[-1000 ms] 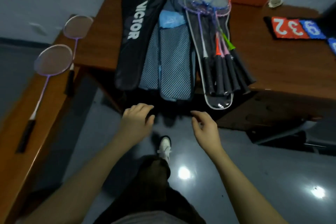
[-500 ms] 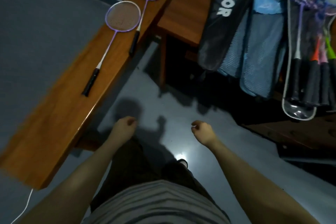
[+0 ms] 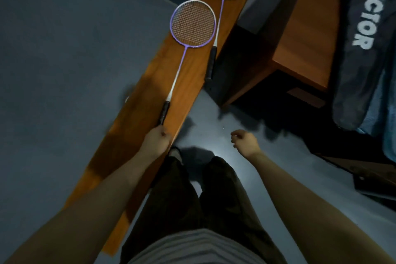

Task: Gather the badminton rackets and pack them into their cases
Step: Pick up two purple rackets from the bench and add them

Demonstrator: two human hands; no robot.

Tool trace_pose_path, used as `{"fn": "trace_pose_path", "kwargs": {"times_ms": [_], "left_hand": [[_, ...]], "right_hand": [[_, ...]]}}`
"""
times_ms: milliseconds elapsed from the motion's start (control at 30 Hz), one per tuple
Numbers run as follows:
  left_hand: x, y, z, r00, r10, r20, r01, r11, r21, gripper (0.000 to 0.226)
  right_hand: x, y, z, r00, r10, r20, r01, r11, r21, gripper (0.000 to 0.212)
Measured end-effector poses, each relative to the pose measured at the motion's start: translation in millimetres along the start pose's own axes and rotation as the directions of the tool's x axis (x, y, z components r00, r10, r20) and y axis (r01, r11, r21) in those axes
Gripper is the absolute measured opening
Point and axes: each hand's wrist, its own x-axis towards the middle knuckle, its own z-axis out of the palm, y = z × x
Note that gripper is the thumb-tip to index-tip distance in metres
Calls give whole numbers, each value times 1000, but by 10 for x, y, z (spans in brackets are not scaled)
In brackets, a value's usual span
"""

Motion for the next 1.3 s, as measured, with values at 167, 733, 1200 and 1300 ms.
{"fn": "trace_pose_path", "kwargs": {"times_ms": [167,733,1200,1300], "left_hand": [[649,133,-206,993,111,-49,-115,990,-85,29],[2906,371,42,956,290,-45,-273,934,229,69],[2981,637,-109,807,496,-321,-516,856,26,43],[2835,747,-208,828,453,-331,-479,878,4,43]], "right_hand": [[511,-703,96,997,-51,-50,59,985,160,26],[2574,-1223,374,888,-237,-394,291,954,80,43],[3192,-1491,293,892,-158,-424,133,987,-87,67],[3034,-1516,213,870,-196,-453,169,981,-99,64]]}}
